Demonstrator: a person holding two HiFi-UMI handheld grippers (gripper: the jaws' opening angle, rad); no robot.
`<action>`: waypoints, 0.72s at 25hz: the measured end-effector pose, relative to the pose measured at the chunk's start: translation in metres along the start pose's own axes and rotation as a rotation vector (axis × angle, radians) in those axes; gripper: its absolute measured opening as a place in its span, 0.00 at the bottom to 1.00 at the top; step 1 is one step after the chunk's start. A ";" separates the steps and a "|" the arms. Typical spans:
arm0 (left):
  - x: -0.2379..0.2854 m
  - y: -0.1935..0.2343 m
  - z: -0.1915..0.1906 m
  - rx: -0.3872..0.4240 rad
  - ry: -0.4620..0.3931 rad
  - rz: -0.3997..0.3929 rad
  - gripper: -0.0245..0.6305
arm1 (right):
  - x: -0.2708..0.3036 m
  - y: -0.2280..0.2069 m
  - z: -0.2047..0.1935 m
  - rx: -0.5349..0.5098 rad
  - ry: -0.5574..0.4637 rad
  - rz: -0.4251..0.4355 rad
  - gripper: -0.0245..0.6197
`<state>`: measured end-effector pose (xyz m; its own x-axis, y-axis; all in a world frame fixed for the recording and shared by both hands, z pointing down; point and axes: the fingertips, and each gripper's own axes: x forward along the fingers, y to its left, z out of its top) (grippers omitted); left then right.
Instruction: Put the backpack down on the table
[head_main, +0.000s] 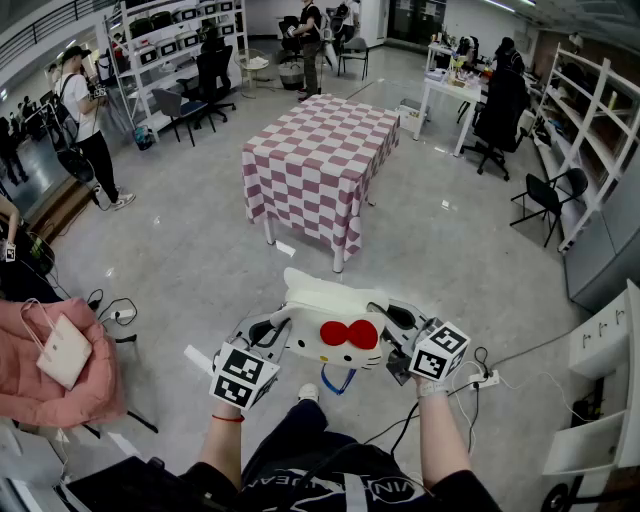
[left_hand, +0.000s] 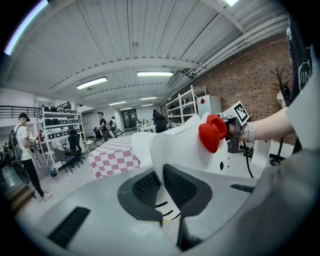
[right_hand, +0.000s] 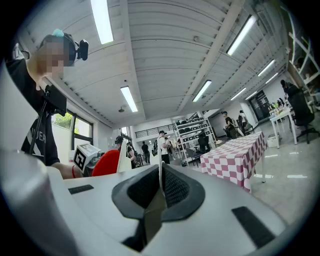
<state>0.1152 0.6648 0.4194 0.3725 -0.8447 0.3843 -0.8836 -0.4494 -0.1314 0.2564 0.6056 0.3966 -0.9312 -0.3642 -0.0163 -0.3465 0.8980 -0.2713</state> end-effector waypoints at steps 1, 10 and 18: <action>0.002 -0.001 -0.002 0.000 0.004 -0.003 0.07 | -0.001 -0.002 -0.002 0.005 0.003 -0.004 0.05; 0.050 0.019 -0.001 -0.015 0.022 -0.032 0.07 | 0.013 -0.048 -0.006 0.019 0.019 -0.041 0.05; 0.117 0.074 0.008 -0.034 0.024 -0.061 0.07 | 0.062 -0.115 0.004 0.019 0.023 -0.060 0.05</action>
<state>0.0958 0.5309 0.4475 0.4192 -0.8087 0.4128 -0.8689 -0.4891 -0.0758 0.2394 0.4787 0.4233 -0.9114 -0.4109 0.0230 -0.3994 0.8698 -0.2898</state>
